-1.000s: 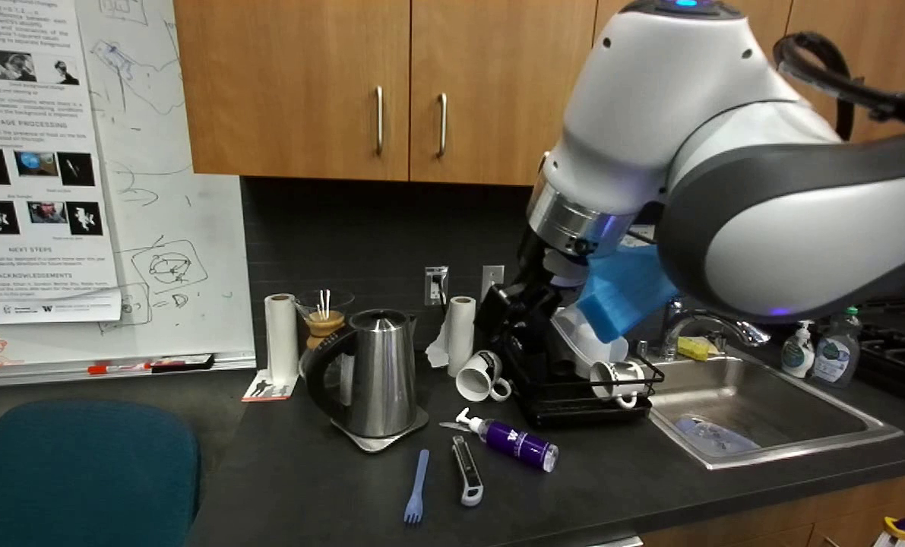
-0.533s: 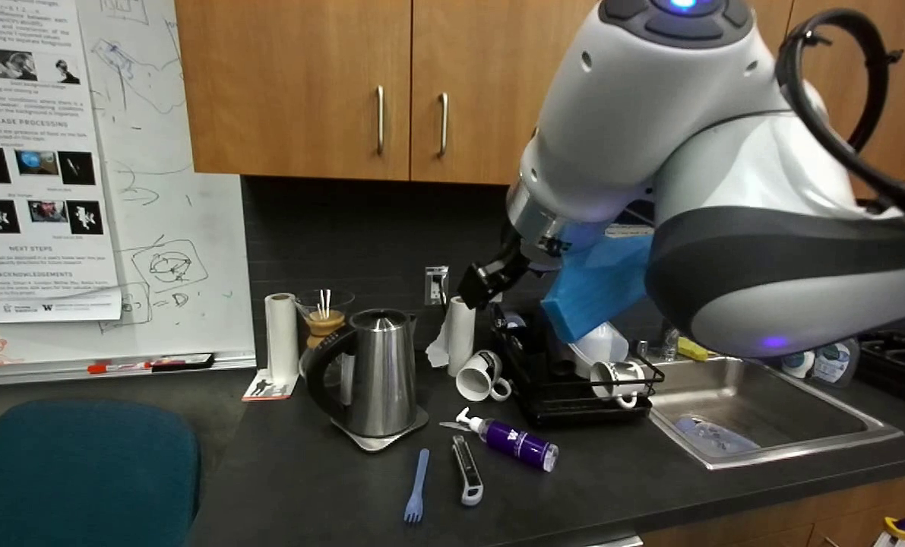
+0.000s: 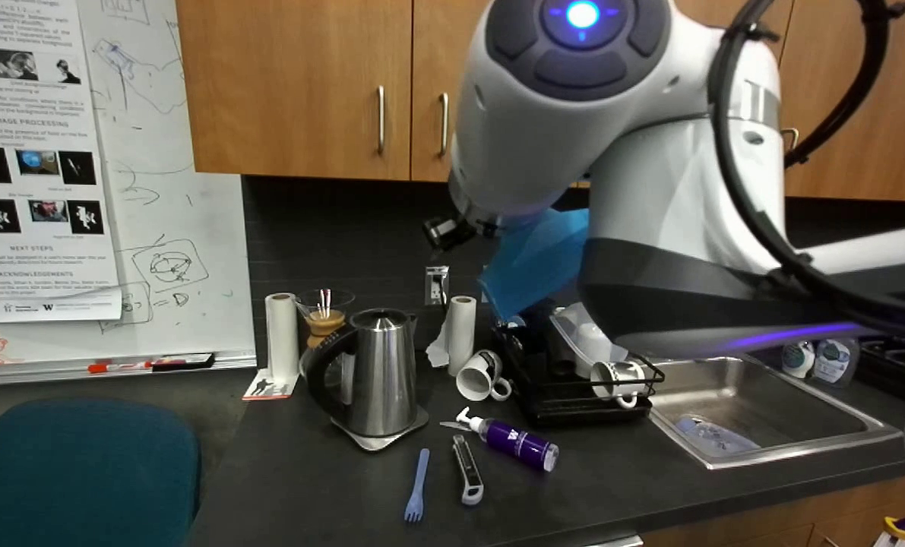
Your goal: Open the top cabinet
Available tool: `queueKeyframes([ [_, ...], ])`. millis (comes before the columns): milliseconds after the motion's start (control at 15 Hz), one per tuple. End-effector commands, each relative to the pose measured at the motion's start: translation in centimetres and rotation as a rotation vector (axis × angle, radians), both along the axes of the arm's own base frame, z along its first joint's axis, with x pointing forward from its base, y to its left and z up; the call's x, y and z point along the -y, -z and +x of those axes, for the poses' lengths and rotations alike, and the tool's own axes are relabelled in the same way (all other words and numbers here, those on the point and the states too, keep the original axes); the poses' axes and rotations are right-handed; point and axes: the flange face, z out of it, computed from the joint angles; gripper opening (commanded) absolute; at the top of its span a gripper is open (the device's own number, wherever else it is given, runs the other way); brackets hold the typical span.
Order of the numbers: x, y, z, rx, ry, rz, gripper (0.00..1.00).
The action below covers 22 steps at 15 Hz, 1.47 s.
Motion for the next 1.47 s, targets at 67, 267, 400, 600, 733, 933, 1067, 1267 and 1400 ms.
queueKeyframes([
  [67, -2.2, -3.2, 4.1, 0.086, 0.041, -0.088, 1.00],
  [267, -3.0, -3.9, 7.3, 0.057, 0.053, -0.095, 1.00],
  [400, -2.5, -3.8, 9.7, 0.033, 0.095, -0.085, 1.00],
  [600, -1.0, -3.5, 12.6, -0.013, 0.198, -0.061, 1.00],
  [733, -0.1, -3.3, 13.9, -0.042, 0.264, -0.017, 1.00],
  [933, 0.5, -3.3, 15.1, -0.065, 0.346, 0.025, 1.00],
  [1067, 0.3, -3.7, 15.4, -0.065, 0.382, 0.040, 1.00],
  [1267, -0.9, -4.8, 15.3, -0.046, 0.398, 0.050, 1.00],
  [1400, -1.9, -5.6, 14.9, -0.065, 0.380, 0.059, 1.00],
])
